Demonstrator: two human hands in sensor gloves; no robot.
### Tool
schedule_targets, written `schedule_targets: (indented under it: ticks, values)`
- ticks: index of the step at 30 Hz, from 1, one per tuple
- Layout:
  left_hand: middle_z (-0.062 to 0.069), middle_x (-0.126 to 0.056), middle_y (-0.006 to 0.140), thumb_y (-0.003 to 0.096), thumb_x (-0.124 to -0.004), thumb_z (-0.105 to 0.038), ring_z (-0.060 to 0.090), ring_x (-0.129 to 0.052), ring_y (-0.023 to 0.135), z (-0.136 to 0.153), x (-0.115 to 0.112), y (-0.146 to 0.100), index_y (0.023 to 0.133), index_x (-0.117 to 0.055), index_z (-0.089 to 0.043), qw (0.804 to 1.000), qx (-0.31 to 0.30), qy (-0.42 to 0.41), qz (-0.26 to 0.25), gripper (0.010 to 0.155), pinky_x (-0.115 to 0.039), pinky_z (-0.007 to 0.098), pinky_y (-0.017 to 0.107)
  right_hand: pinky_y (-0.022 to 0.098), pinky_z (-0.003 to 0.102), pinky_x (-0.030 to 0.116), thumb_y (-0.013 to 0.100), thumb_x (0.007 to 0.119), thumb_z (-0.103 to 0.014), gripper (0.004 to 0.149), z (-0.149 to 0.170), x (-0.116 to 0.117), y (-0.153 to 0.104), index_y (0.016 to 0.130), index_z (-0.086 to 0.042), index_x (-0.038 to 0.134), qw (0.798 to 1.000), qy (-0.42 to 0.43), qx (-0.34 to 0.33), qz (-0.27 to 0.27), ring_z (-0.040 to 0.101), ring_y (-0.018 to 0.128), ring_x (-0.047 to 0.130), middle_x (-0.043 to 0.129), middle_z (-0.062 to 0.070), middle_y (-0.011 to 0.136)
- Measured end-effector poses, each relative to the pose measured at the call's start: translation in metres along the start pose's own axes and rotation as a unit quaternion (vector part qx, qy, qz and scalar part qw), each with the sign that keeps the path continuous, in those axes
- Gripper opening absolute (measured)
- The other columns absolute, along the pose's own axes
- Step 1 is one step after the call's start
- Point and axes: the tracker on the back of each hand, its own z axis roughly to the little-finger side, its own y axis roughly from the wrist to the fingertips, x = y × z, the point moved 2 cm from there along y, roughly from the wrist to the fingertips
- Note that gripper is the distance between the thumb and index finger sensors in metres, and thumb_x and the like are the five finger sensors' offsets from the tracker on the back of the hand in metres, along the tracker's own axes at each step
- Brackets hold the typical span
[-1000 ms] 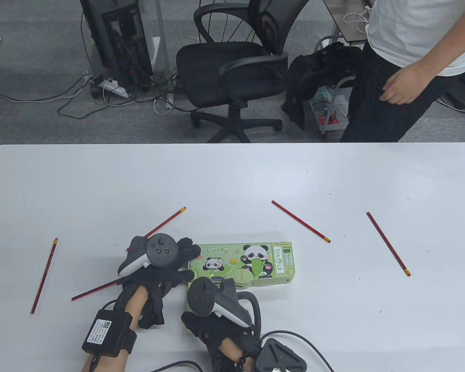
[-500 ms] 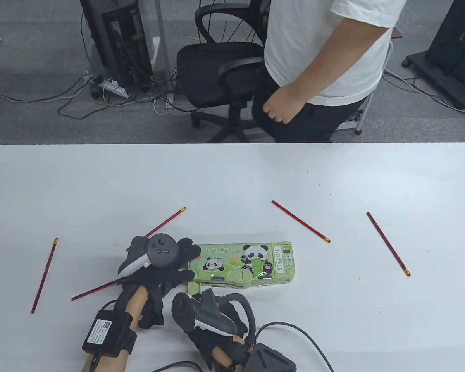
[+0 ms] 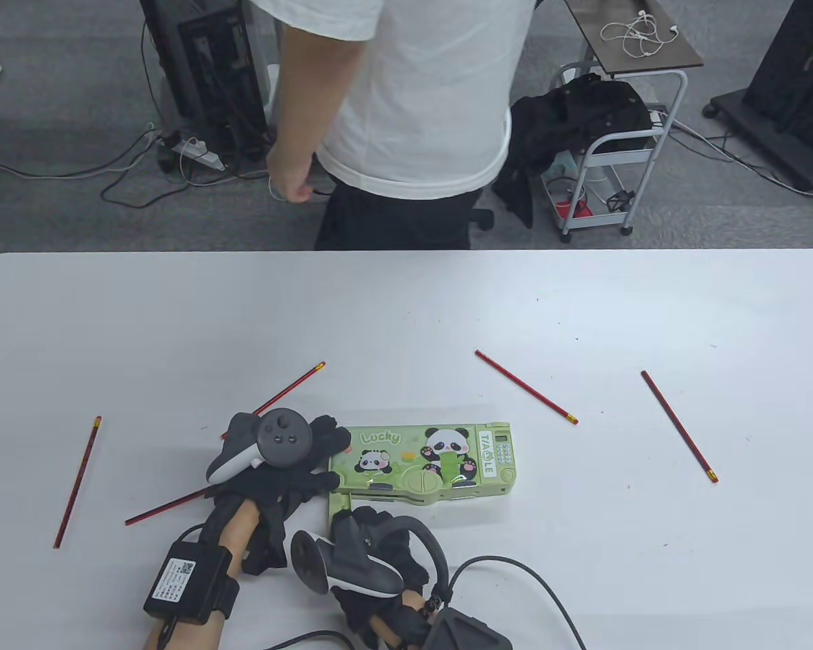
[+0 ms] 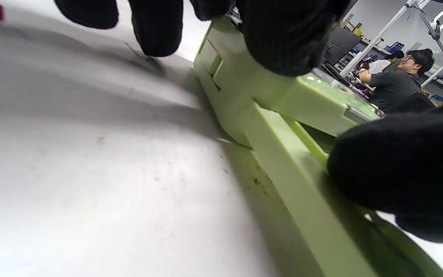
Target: Organize multifunction pencil case
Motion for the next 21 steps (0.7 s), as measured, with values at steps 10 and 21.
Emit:
schedule_targets:
  ticks: [10,21]
  values:
    - [0.007,-0.035,0.126,0.0531,-0.078,-0.035,0.041,-0.067,0.111,0.0003,0.0001,-0.0001,0.112,-0.045,-0.031,1.0,0.0,0.0,0.0,0.068,-0.055,0.069,0.073,0.056,0.054,0.084,0.051,0.079,-0.041,0.067,0.0041,0.0017,0.0026,0.105,-0.004,0.066,1.0,0.001,-0.003,0.002,0.048,0.075,0.089,0.073,0.028,0.097]
    - [0.007,-0.035,0.125,0.053,-0.078,-0.035,0.041,-0.067,0.111,0.0006,0.0,-0.0004,0.112,-0.046,-0.031,1.0,0.0,-0.001,-0.001,0.068,-0.055,0.069,0.073,0.057,0.055,0.083,0.053,0.077,-0.04,0.067,0.0066,-0.0014,-0.0024,0.107,-0.004,0.063,1.0,-0.014,-0.015,0.018,0.049,0.076,0.088,0.071,0.027,0.099]
